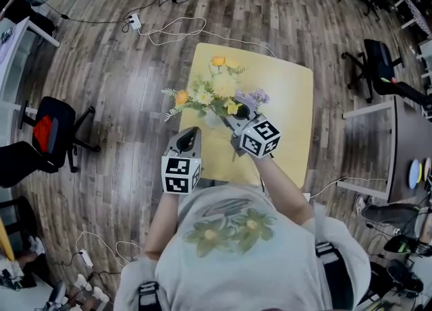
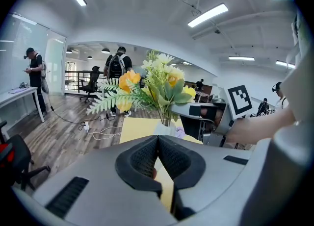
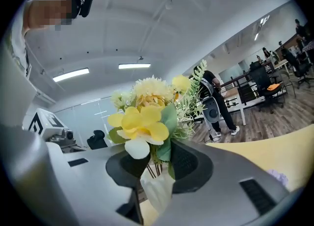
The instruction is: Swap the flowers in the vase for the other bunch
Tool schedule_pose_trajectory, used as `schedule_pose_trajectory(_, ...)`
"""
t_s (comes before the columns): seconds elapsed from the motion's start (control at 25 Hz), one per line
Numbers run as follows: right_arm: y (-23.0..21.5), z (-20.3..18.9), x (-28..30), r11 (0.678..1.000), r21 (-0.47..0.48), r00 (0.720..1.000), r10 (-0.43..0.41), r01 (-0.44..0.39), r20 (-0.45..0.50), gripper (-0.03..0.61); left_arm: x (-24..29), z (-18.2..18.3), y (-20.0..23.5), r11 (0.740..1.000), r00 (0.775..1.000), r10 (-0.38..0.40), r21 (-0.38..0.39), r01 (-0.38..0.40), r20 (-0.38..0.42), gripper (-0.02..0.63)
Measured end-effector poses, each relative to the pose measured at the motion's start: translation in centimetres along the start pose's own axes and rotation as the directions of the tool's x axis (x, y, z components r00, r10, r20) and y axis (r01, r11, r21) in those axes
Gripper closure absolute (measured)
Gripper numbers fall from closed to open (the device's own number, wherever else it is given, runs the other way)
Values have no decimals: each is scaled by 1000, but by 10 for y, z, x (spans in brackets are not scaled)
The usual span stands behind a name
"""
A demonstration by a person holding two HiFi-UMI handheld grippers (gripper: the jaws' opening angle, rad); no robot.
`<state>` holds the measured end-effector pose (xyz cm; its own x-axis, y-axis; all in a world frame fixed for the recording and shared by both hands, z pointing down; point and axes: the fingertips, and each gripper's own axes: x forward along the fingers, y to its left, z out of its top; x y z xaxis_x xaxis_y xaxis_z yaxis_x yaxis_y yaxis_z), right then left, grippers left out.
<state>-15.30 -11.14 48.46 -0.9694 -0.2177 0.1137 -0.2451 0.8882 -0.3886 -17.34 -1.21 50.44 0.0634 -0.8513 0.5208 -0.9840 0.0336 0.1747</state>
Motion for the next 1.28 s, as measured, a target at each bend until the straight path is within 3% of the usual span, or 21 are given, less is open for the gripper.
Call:
schedule_pose_trajectory(0.4, -1, -22, -12, 1000, 8, 999, -4, 4, -39, 456, 2, -6, -9, 1000, 1000, -17, 1, 17, -15, 598)
schedule_pose_trajectory(0.68, 1, -24, -18, 995, -88, 997, -48, 42, -68, 422, 2, -8, -18, 1000, 1000, -23, 6, 24, -15, 598)
schedule_pose_trajectory(0.96, 2, -31, -22, 993, -98, 992, -72, 62, -104, 396, 1, -10, -17, 1000, 1000, -23, 5, 23, -13, 598)
schedule_pose_trajectory(1.28, -8, -72, -35, 992, -96, 968, -107, 87, -229, 377, -1, -14, -28, 999, 999, -33, 8, 33, -18, 598)
